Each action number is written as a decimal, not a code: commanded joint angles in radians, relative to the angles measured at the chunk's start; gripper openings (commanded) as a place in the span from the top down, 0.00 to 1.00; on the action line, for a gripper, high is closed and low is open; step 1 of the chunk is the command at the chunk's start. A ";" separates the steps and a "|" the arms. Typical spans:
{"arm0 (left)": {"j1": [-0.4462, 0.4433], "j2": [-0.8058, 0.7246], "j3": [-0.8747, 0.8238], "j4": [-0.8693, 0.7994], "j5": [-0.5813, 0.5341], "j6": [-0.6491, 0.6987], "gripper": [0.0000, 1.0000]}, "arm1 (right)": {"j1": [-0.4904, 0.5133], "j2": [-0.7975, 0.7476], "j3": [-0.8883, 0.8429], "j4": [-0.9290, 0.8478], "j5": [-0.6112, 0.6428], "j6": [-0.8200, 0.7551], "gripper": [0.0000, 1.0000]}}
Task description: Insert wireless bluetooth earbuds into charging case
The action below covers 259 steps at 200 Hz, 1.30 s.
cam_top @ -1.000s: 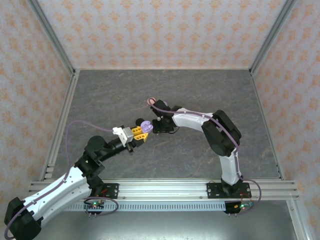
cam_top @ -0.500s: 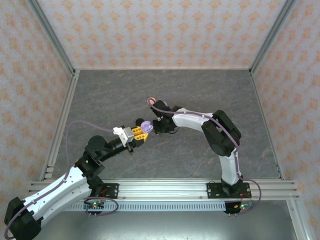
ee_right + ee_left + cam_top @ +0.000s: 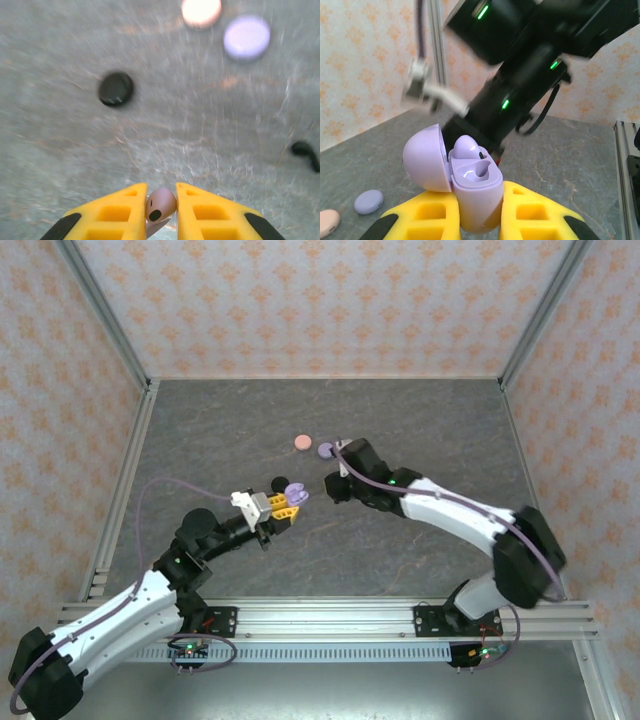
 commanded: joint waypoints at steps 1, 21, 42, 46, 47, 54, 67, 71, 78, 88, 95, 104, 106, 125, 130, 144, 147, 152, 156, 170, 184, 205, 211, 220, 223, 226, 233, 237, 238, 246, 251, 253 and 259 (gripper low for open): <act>-0.013 0.030 0.021 0.056 -0.012 -0.023 1.00 | -0.002 -0.126 -0.057 0.127 0.004 -0.118 0.82; -0.013 0.071 0.043 0.061 0.003 -0.027 1.00 | 0.002 -0.206 -0.057 0.137 -0.049 -0.191 0.82; -0.014 0.103 0.046 0.095 0.015 -0.033 1.00 | 0.023 -0.285 -0.070 0.188 -0.086 -0.266 0.82; -0.015 0.107 0.044 0.102 0.014 -0.034 1.00 | 0.028 -0.298 -0.074 0.200 -0.089 -0.278 0.82; -0.015 0.109 0.044 0.103 0.014 -0.033 1.00 | 0.030 -0.301 -0.075 0.203 -0.089 -0.280 0.82; -0.014 0.114 0.040 0.114 0.016 -0.033 1.00 | 0.041 -0.321 -0.079 0.222 -0.089 -0.301 0.82; -0.015 0.120 0.031 0.134 0.015 -0.035 1.00 | 0.073 -0.345 -0.072 0.225 -0.053 -0.331 0.82; -0.015 0.122 0.029 0.138 0.014 -0.036 1.00 | 0.083 -0.347 -0.061 0.215 -0.044 -0.340 0.82; -0.015 0.124 0.027 0.140 0.015 -0.037 1.00 | 0.107 -0.347 -0.041 0.192 -0.026 -0.359 0.82; -0.015 0.127 0.030 0.133 0.016 -0.036 1.00 | 0.142 -0.342 -0.022 0.162 0.004 -0.386 0.82; -0.015 0.129 0.033 0.129 0.016 -0.036 1.00 | 0.173 -0.340 -0.016 0.156 0.026 -0.402 0.82; -0.016 0.131 0.035 0.126 0.016 -0.037 1.00 | 0.207 -0.335 -0.017 0.155 0.055 -0.417 0.82; -0.016 0.133 0.035 0.126 0.015 -0.036 1.00 | 0.213 -0.335 -0.017 0.155 0.061 -0.421 0.82; -0.016 0.140 0.043 0.120 0.017 -0.043 1.00 | 0.266 -0.323 -0.019 0.156 0.122 -0.448 0.82; -0.016 0.142 0.044 0.119 0.018 -0.044 1.00 | 0.280 -0.319 -0.017 0.157 0.138 -0.457 0.82; -0.016 0.148 0.054 0.112 0.023 -0.048 1.00 | 0.311 -0.302 -0.012 0.159 0.179 -0.482 0.82; -0.016 0.149 0.056 0.111 0.024 -0.048 1.00 | 0.317 -0.298 -0.010 0.160 0.187 -0.487 0.82; -0.016 0.151 0.058 0.109 0.026 -0.049 1.00 | 0.324 -0.290 -0.007 0.159 0.197 -0.493 0.82; -0.016 0.152 0.059 0.108 0.026 -0.049 1.00 | 0.328 -0.284 -0.004 0.159 0.203 -0.499 0.82; -0.016 0.154 0.062 0.108 0.028 -0.050 1.00 | 0.334 -0.264 0.004 0.159 0.217 -0.512 0.82; -0.016 0.154 0.064 0.108 0.029 -0.052 1.00 | 0.335 -0.249 0.008 0.160 0.223 -0.522 0.82; -0.016 0.153 0.062 0.108 0.029 -0.052 1.00 | 0.337 -0.236 0.008 0.160 0.230 -0.527 0.82; -0.016 0.153 0.062 0.107 0.029 -0.051 1.00 | 0.337 -0.234 0.006 0.160 0.231 -0.529 0.82; -0.016 0.153 0.062 0.107 0.029 -0.051 1.00 | 0.337 -0.231 0.004 0.161 0.233 -0.527 0.82; -0.016 0.153 0.062 0.107 0.029 -0.051 1.00 | 0.337 -0.230 0.003 0.162 0.233 -0.525 0.82; -0.015 0.153 0.062 0.106 0.029 -0.051 1.00 | 0.337 -0.231 0.002 0.164 0.234 -0.526 0.82; -0.016 0.153 0.063 0.107 0.030 -0.050 1.00 | 0.337 -0.232 -0.003 0.165 0.235 -0.525 0.82; -0.016 0.153 0.064 0.108 0.029 -0.051 1.00 | 0.337 -0.231 -0.004 0.166 0.236 -0.523 0.82; -0.016 0.153 0.064 0.108 0.029 -0.050 1.00 | 0.337 -0.231 -0.005 0.166 0.236 -0.524 0.82; -0.016 0.153 0.064 0.108 0.029 -0.051 1.00 | 0.337 -0.231 -0.008 0.171 0.237 -0.522 0.82; -0.016 0.153 0.063 0.108 0.031 -0.050 1.00 | 0.337 -0.231 -0.011 0.175 0.237 -0.521 0.82; -0.016 0.153 0.064 0.108 0.032 -0.051 1.00 | 0.337 -0.231 -0.012 0.177 0.237 -0.520 0.82; -0.015 0.153 0.064 0.108 0.032 -0.050 1.00 | 0.337 -0.232 -0.015 0.181 0.237 -0.517 0.82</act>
